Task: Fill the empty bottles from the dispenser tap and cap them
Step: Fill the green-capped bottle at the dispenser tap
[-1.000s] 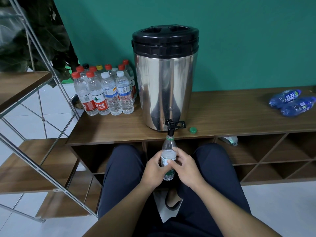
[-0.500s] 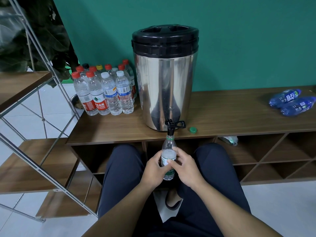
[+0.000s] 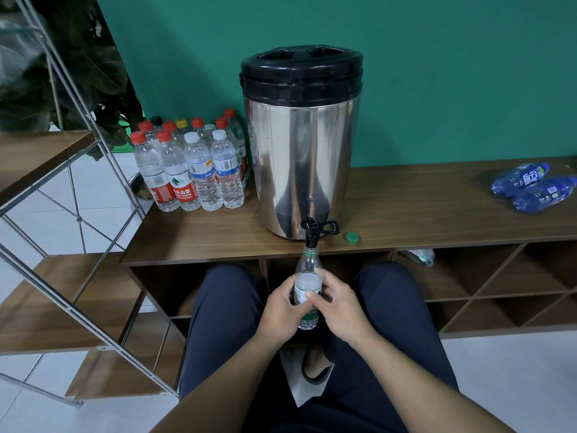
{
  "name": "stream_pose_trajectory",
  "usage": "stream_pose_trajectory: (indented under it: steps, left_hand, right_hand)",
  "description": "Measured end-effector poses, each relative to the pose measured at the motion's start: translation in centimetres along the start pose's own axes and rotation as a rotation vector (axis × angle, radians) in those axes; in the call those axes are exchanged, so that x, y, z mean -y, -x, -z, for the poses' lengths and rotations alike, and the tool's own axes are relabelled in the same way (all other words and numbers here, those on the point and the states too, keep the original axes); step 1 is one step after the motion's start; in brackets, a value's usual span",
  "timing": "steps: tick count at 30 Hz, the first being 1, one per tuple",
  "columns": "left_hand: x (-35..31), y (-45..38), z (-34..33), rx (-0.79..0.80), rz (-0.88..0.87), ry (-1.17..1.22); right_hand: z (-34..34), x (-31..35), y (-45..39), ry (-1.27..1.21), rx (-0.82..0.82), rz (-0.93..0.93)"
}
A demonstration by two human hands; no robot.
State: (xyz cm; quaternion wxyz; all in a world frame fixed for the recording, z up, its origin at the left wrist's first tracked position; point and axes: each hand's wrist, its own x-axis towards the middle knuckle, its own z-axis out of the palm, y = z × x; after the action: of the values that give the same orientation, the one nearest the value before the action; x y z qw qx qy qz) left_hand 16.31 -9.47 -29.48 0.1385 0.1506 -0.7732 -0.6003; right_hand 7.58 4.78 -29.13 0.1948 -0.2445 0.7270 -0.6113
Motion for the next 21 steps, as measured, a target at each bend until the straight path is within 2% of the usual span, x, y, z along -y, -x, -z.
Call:
stream_pose_trajectory:
  steps: [21]
  left_hand:
    - [0.16,-0.12,-0.06,-0.005,0.007,0.001]
  right_hand:
    - [0.01,-0.11,-0.05,0.023,0.000,0.001]
